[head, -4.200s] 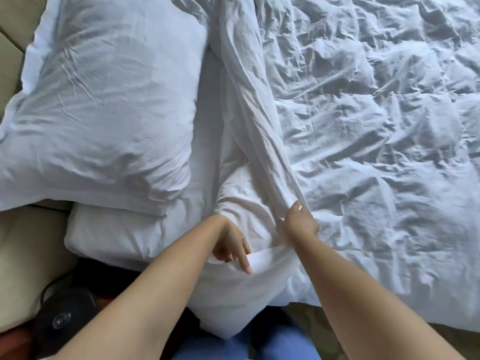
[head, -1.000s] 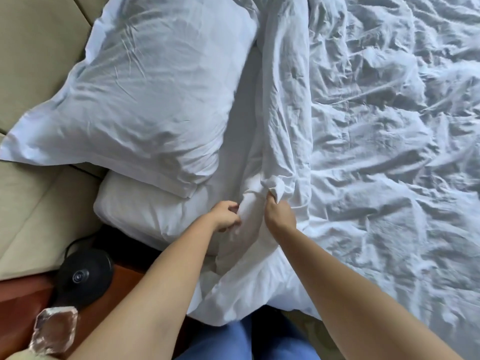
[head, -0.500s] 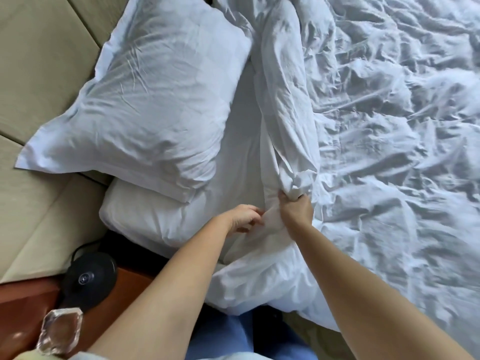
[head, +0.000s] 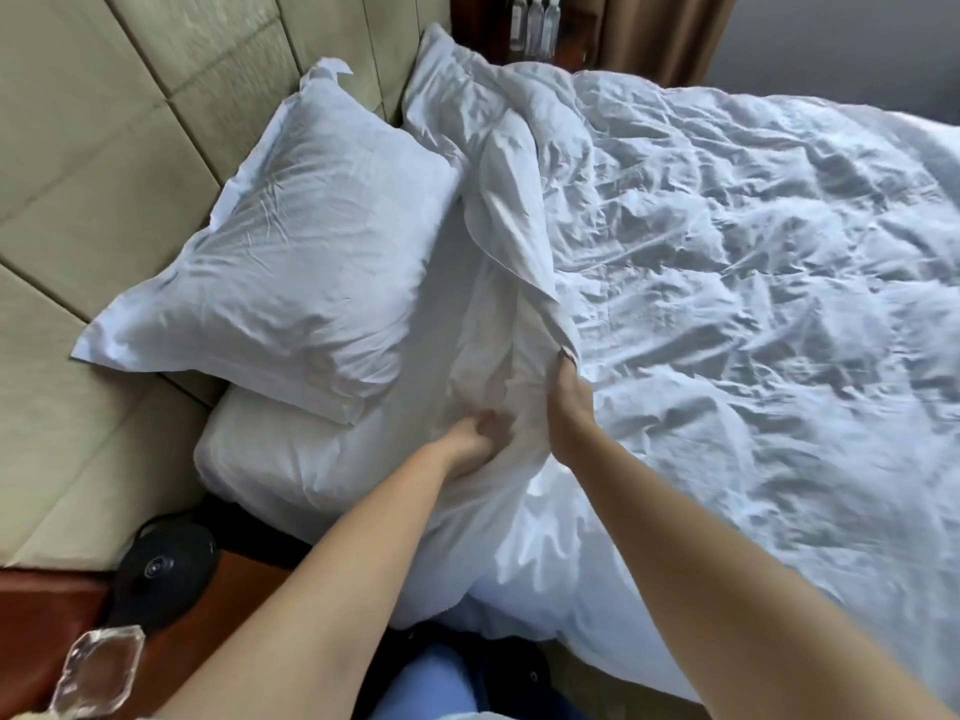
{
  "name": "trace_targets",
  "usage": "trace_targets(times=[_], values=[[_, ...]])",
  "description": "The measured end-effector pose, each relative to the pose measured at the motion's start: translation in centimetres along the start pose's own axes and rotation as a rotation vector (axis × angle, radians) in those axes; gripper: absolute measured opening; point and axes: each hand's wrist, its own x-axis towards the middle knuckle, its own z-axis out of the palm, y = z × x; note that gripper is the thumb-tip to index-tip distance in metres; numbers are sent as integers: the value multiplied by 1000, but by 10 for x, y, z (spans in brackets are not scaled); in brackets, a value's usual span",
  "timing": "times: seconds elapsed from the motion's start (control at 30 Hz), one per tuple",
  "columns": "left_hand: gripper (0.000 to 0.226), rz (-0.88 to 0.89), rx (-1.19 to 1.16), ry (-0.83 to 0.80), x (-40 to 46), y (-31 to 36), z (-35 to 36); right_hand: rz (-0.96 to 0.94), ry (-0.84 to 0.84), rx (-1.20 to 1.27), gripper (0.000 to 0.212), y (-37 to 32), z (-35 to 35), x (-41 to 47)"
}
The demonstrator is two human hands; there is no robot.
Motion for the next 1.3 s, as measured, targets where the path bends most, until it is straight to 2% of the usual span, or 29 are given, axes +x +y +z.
trace_targets(times=[0.07,0.13,0.2,0.27,0.37,0.47,0.5,0.57,0.63,0.67,0.73,0.77,0.83,0.87,0.97,1.03,1.1,1.17,1.23,1.3], values=[[47,-7,167,-15,-3,-2,8,-15,-44,5,56,-6,-9,-4],[69,-43,214,22,-3,0,14,-26,-62,2,59,-10,-19,-8],[89,-24,315,159,-2,7,18,-22,-63,10,59,-8,-26,-9],[89,45,336,286,6,13,23,-15,-74,37,56,-4,-29,-10],[57,168,13,239,11,20,29,72,-146,141,46,4,-27,-9],[21,24,-545,78,-9,35,27,52,-242,56,53,10,-26,-3],[23,-27,-650,2,-10,37,22,24,-291,-16,56,11,-25,-3],[50,-65,-737,-122,-9,40,6,-58,-372,-169,52,10,-23,-3],[55,-63,-689,-95,1,46,-11,-95,-468,-281,50,13,-18,-3],[53,-71,-612,-57,4,50,-17,-81,-495,-325,59,15,-14,-2],[66,-120,-451,0,10,54,-23,-5,-512,-443,85,20,-11,0],[64,-144,-401,44,13,55,-24,32,-543,-500,84,22,-10,1],[39,-132,-269,211,29,45,-27,81,-604,-576,66,26,-10,1],[30,-117,-217,285,36,42,-30,78,-583,-572,64,28,-10,1],[25,-63,-187,418,37,45,-48,-58,-394,-540,51,35,-3,12],[21,-68,-205,417,30,48,-62,-125,-339,-592,37,33,7,21],[22,-101,-209,349,23,49,-77,-78,-353,-509,29,25,26,22],[36,-114,-191,300,20,47,-96,29,-375,-270,35,15,48,20],[29,-101,-161,258,17,47,-116,115,-394,-49,44,1,71,19],[22,-110,-122,169,10,49,-137,139,-425,-10,52,-8,96,27]])
